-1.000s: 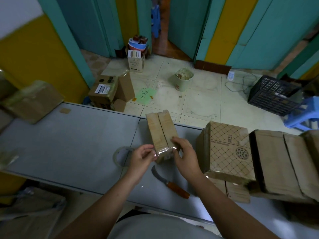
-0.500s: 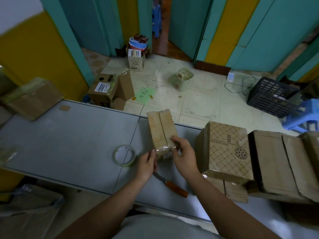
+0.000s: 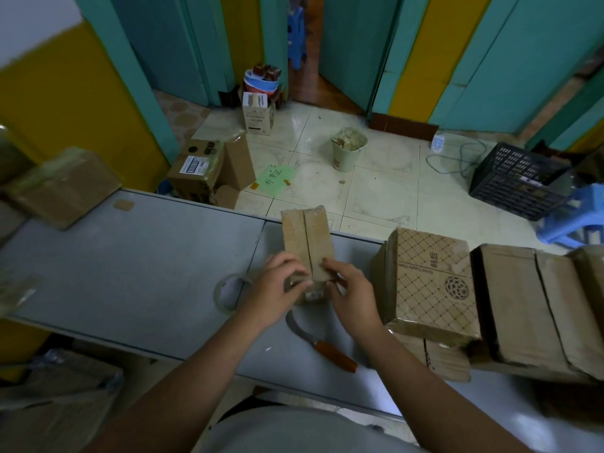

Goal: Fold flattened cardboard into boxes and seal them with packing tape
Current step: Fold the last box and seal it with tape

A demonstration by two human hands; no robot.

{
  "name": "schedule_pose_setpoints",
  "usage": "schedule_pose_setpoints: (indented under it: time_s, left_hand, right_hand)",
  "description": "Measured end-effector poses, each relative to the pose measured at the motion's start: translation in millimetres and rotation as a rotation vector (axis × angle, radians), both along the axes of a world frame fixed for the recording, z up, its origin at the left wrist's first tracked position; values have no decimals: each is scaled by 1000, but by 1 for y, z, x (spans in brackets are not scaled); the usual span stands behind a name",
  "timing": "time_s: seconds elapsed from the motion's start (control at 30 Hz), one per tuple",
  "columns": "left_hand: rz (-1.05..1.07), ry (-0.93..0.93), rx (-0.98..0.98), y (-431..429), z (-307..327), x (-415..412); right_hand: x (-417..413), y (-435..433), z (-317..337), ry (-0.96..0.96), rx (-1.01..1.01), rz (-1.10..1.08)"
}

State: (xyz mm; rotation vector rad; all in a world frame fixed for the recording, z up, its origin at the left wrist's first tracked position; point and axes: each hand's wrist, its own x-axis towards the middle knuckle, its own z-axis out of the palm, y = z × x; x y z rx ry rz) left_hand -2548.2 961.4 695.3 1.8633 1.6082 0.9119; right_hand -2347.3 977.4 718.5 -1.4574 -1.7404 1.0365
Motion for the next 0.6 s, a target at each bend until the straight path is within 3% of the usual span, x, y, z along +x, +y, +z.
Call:
schedule_pose_setpoints:
  time_s: [0.13, 0.4, 0.6]
  left_hand:
    - [-100, 105, 36, 5, -7, -3]
    - [-89, -48, 106, -4, -23, -11]
    - [29, -29, 184, -6, -18, 3]
  right_hand:
    - [5, 3, -4, -18, 12, 36]
    - [13, -10, -12, 265, -34, -54]
    - [12, -6, -16, 246, -49, -201]
